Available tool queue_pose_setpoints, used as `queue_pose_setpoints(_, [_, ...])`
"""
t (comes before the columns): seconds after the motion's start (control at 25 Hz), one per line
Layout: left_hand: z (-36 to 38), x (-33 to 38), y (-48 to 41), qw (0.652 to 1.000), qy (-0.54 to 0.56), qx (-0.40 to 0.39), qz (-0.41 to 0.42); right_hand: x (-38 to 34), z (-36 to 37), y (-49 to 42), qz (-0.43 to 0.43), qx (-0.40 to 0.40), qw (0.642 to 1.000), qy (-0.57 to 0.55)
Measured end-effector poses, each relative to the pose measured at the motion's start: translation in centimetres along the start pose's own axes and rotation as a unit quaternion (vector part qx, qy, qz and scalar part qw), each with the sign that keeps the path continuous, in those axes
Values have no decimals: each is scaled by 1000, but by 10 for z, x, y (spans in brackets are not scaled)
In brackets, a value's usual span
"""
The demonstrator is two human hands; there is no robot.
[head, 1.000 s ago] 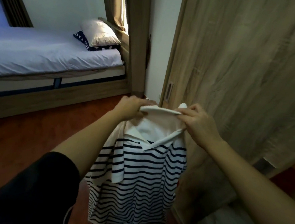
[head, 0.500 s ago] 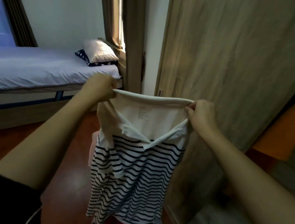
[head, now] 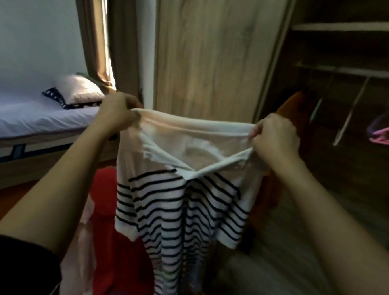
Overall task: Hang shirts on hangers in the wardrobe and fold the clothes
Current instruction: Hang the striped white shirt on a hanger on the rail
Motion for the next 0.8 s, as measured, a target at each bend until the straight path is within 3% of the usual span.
queue_pose_setpoints(0.12, [23, 54, 10, 987, 158, 22, 8, 35, -19, 14, 14, -48, 998, 40])
queue_pose_setpoints(0.2, [38, 78, 16, 987, 158, 27, 10, 62, -33, 16, 32, -65, 997, 36])
queue_pose_setpoints(0.4, [106, 170, 22, 965, 96, -142, 197, 129, -56, 14, 12, -60, 994, 94])
queue_pose_setpoints(0.52, [110, 181, 0, 982, 13, -29, 188, 162, -56, 17, 21, -80, 991, 105])
queue_pose_setpoints(0.68, [145, 234, -9, 964, -41, 19, 261, 206, -104, 8, 93, 69, 990, 76])
queue_pose_setpoints(0.72, [154, 241, -16, 961, -29, 22, 274, 208, -106, 7, 71, 62, 993, 72])
queue_pose_setpoints(0.8, [170, 243, -32, 962, -10, 5, 272, 201, -88, 13, 4, -51, 996, 72])
Point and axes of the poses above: each hand's wrist, its own y-axis away from the middle knuckle, its own z-axis out of the palm, x = y × z, the point moved 10 cm from there along -y, towards the middle knuckle, and after that the axes turned 12 degrees about z, right-handed, at the moved point
